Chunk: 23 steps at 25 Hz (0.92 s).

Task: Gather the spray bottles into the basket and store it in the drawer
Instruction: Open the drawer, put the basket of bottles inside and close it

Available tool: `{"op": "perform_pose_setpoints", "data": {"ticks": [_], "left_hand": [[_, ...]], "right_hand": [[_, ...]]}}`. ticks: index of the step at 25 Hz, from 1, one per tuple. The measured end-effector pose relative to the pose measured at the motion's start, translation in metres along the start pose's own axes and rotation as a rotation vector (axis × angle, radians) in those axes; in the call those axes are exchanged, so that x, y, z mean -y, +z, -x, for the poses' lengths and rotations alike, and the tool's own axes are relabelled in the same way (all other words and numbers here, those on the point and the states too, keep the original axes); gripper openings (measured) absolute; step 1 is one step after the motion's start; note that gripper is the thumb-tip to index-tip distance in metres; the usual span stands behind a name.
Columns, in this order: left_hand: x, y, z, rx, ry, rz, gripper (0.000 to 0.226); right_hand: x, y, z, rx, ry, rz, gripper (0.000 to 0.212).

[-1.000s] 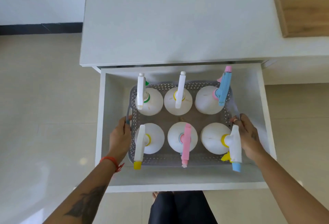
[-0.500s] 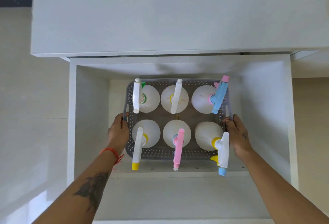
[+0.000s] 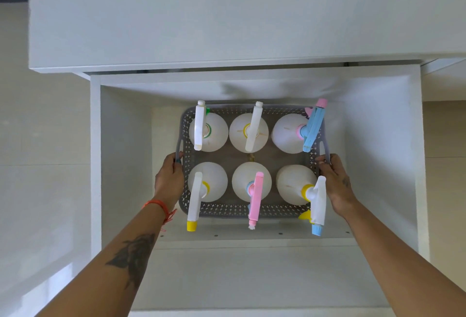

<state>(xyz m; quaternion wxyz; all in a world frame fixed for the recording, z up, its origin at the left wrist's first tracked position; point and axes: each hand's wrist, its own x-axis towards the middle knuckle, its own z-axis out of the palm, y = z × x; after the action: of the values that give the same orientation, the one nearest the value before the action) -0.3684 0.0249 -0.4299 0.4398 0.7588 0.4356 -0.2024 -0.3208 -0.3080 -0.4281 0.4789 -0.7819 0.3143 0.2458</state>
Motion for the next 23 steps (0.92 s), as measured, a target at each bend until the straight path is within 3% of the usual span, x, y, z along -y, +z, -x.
{"op": "perform_pose_setpoints", "data": {"ticks": [6,10,15,19,23], "left_hand": [[-0.015,-0.002,0.025,-0.062,-0.053,0.075,0.038],[-0.019,-0.020,0.072,-0.054,-0.017,0.178,0.042],[-0.009,-0.047,0.178,-0.130,0.219,0.276,0.031],[0.028,-0.044,0.256,-0.215,0.336,0.047,0.037],[0.064,-0.029,0.287,-0.083,0.494,-0.281,0.056]], "right_hand": [[0.017,-0.011,0.010,-0.108,0.102,-0.108,0.048],[0.027,-0.032,0.057,-0.169,0.032,-0.137,0.040],[0.024,-0.052,0.168,-0.278,-0.186,-0.144,0.032],[-0.007,-0.039,0.249,-0.413,-0.259,0.042,0.035],[-0.043,-0.008,0.284,-0.310,-0.497,0.477,0.051]]}}
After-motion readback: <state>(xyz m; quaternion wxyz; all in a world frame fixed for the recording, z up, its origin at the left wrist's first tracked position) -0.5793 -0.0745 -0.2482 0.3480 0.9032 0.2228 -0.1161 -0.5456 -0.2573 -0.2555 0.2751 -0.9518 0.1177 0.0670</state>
